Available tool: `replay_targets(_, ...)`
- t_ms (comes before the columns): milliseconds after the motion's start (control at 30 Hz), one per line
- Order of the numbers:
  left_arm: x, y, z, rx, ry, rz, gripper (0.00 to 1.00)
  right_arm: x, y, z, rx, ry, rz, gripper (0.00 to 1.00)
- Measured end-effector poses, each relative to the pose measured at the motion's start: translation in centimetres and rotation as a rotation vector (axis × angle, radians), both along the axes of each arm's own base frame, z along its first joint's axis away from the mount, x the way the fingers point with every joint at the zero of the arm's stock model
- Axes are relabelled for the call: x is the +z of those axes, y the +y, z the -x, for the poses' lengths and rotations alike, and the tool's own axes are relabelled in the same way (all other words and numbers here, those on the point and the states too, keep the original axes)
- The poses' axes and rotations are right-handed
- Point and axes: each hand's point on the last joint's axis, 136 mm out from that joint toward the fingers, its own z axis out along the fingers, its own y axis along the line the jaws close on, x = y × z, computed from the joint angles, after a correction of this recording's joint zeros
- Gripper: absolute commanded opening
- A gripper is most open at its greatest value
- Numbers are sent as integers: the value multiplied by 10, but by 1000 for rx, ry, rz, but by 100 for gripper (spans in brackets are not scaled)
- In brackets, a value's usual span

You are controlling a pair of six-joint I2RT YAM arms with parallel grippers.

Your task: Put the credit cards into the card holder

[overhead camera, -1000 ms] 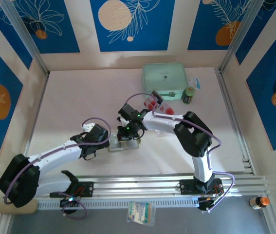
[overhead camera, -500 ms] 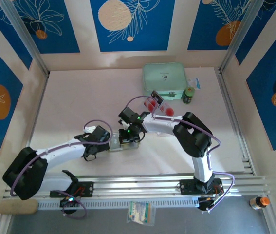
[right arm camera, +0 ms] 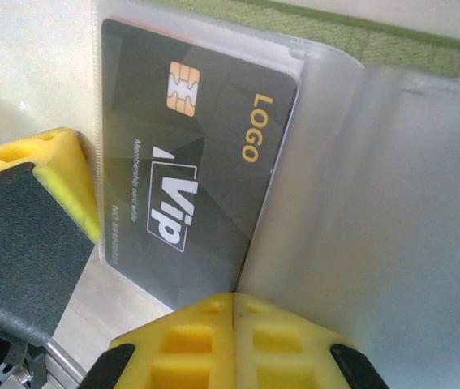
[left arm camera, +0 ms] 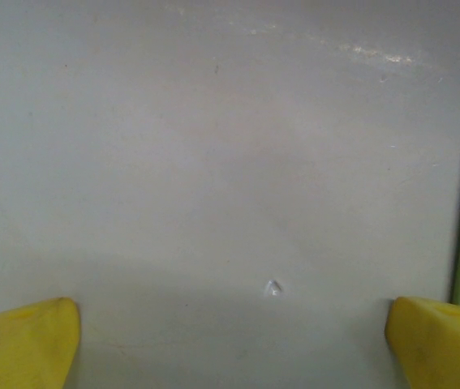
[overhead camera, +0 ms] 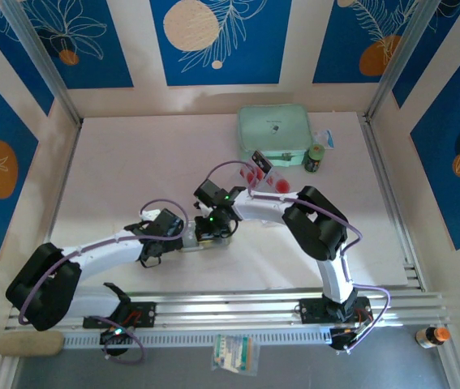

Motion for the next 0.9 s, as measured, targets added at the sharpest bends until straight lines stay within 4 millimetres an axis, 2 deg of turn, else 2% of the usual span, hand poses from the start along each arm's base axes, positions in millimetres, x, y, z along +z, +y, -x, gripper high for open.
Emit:
replay_targets(300, 0, 0, 0, 0, -2, 1, 98, 2, 3, 4, 10, 16, -14, 1)
replay_targets(500, 7, 0, 0, 0, -19, 16, 98, 5, 1, -1, 0, 14, -21, 2)
replay_targets(600, 21, -1, -2, 2, -62, 46, 99, 17, -2, -8, -15, -3, -41, 2)
replay_targets(800, 48, -2, -8, 10, -146, 103, 100, 53, -10, -29, -57, -67, -104, 3)
replay_targets(900, 60, -5, -13, 0, -194, 133, 100, 62, -18, -35, -72, -90, -116, 3)
